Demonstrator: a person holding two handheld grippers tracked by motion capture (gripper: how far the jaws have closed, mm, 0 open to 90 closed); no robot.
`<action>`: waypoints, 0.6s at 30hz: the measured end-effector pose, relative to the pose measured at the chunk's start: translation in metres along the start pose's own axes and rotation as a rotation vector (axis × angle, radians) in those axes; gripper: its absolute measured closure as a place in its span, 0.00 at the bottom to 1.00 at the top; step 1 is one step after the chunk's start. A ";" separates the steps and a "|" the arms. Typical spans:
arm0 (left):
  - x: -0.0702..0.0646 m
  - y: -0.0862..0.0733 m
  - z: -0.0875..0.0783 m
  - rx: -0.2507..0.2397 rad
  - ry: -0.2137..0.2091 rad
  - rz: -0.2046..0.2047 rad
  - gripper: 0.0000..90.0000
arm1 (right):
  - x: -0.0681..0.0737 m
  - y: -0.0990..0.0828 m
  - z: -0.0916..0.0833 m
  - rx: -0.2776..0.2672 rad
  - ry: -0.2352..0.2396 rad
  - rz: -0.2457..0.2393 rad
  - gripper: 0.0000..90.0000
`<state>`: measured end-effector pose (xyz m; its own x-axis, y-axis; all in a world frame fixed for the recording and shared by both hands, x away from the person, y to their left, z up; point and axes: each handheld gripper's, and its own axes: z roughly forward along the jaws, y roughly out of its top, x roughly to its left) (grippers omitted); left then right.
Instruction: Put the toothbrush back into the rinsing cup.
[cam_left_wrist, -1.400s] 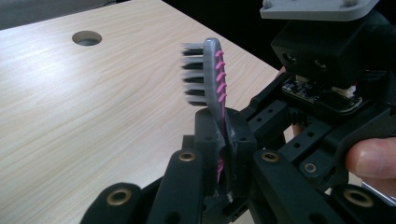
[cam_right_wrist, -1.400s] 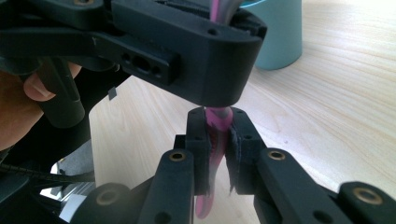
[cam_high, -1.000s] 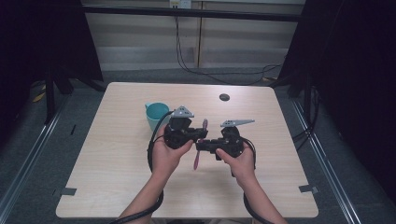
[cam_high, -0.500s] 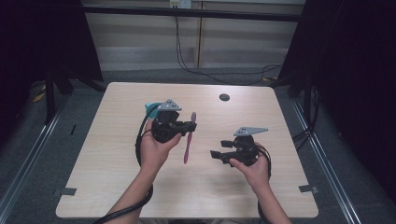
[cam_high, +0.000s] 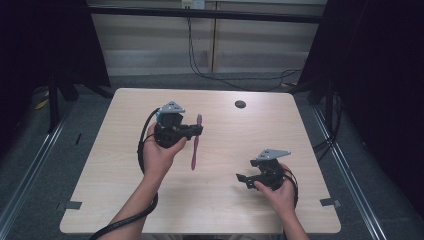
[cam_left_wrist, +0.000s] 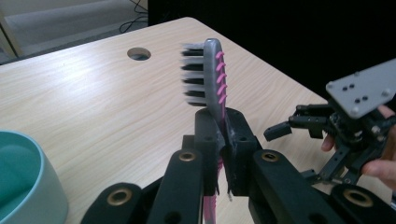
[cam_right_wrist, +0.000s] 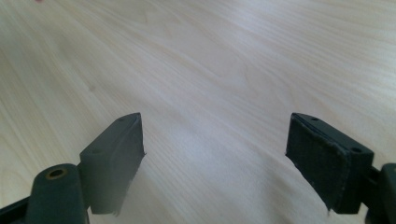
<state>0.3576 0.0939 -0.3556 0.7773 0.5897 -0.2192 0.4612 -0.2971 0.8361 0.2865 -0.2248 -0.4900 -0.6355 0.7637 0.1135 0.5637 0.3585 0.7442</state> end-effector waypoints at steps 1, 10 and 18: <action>0.001 0.000 -0.001 -0.002 0.003 -0.006 0.95 | 0.000 -0.002 0.001 0.010 -0.006 -0.012 0.20; 0.011 0.004 -0.011 -0.012 0.031 -0.016 0.95 | 0.001 -0.013 0.007 0.044 -0.034 -0.047 0.18; 0.019 0.006 -0.018 -0.035 0.048 -0.029 0.95 | 0.002 -0.021 0.009 0.036 -0.064 -0.062 0.16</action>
<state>0.3678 0.1168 -0.3459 0.7423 0.6331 -0.2196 0.4670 -0.2538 0.8471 0.2786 -0.2259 -0.5115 -0.6355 0.7717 0.0249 0.5437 0.4244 0.7241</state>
